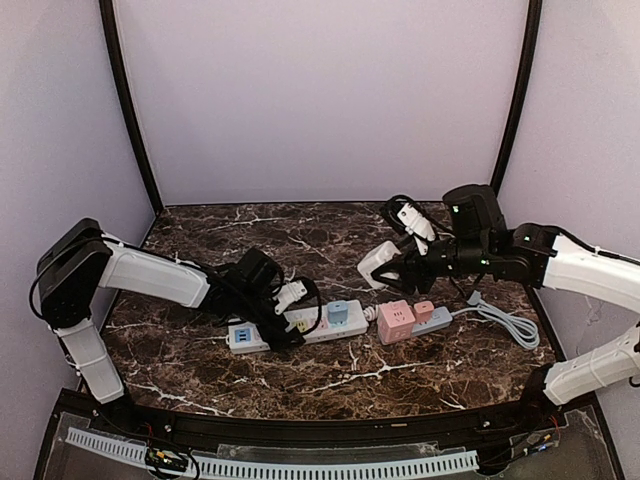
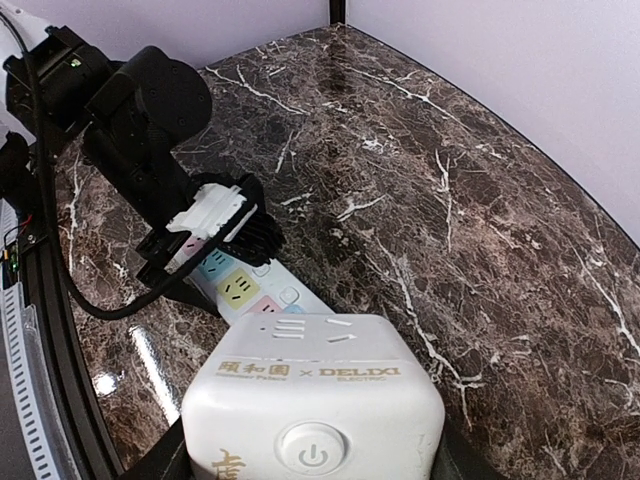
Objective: Insert the plug
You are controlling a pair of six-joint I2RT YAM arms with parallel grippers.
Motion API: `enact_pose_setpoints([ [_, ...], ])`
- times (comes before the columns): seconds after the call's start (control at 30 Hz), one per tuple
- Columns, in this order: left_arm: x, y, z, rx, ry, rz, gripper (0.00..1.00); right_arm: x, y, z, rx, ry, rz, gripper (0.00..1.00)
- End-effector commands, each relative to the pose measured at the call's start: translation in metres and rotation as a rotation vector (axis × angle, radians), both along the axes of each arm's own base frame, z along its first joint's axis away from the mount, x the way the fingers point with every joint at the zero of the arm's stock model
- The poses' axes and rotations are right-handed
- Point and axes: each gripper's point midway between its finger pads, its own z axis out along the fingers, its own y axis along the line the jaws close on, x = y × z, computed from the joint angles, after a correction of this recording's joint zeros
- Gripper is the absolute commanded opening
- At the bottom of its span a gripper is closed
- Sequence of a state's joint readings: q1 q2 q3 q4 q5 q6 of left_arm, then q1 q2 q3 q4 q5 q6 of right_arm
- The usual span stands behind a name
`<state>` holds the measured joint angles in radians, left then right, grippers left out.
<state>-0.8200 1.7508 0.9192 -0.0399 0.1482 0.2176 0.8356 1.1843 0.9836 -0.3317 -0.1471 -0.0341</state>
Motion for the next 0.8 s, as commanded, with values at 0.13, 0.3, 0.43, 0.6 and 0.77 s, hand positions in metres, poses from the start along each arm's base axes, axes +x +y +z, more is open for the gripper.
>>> enact_pose_setpoints([
  [0.13,0.006,0.006,-0.012,0.086,0.054,-0.036,0.87,-0.002,0.003,0.023,0.089,-0.04,0.022,0.0],
  [0.3,0.001,0.004,-0.011,0.074,0.084,-0.046,0.64,0.0,0.002,0.023,0.09,-0.042,0.002,0.0],
  [0.43,-0.002,0.005,-0.011,0.062,0.114,-0.012,0.61,0.004,0.0,0.023,0.091,-0.044,-0.024,0.0],
  [0.6,0.004,0.014,-0.011,0.052,0.157,0.19,0.6,0.011,-0.005,0.022,0.084,-0.035,-0.086,0.0],
  [0.77,-0.003,-0.007,-0.009,0.023,0.153,0.324,0.6,0.014,-0.007,0.024,0.088,-0.03,-0.109,0.0],
])
